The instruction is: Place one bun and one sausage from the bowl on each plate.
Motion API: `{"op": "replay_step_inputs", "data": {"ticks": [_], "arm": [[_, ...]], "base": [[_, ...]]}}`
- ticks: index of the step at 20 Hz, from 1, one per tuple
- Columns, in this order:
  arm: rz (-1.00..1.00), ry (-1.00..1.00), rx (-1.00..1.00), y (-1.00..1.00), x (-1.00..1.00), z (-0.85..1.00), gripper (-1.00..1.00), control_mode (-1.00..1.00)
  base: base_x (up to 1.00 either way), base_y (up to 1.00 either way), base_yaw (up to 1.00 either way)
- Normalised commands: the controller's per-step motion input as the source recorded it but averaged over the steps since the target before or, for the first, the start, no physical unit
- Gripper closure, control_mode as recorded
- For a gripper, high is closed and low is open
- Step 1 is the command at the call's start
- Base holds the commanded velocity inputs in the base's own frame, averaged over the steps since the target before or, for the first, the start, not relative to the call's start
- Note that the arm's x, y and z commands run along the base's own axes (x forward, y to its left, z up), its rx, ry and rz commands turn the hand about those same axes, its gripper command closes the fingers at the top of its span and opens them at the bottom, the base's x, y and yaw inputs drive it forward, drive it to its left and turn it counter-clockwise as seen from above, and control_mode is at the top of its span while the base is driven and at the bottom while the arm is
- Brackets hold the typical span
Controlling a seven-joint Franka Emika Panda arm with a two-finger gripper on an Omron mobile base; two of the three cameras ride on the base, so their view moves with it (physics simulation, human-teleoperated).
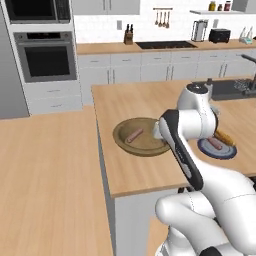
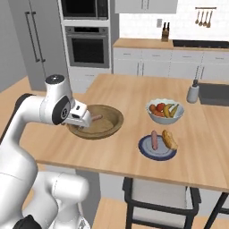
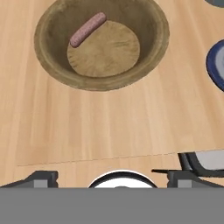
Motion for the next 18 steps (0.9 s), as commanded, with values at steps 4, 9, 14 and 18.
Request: {"op": "replay_step_inputs", "data": {"ticks": [4, 9, 14, 18], "arm": [[0.0, 0.0, 0.0, 0.0, 0.0, 0.0, -1.0, 1.0], [-0.01, 0.0, 0.0, 0.04, 0.24, 0.0, -1.0, -1.0], [-0.17, 0.0, 0.0, 0.37, 0.92, -0.16, -1.0, -1.0], [-0.43, 0.0, 0.07, 0.22, 0.95, -0.53, -1.0, -1.0]], "base": [[0.42, 0.0, 0.0], [0.27, 0.0, 0.0], [0.0, 0.0, 0.0], [0.0, 0.0, 0.0]]}}
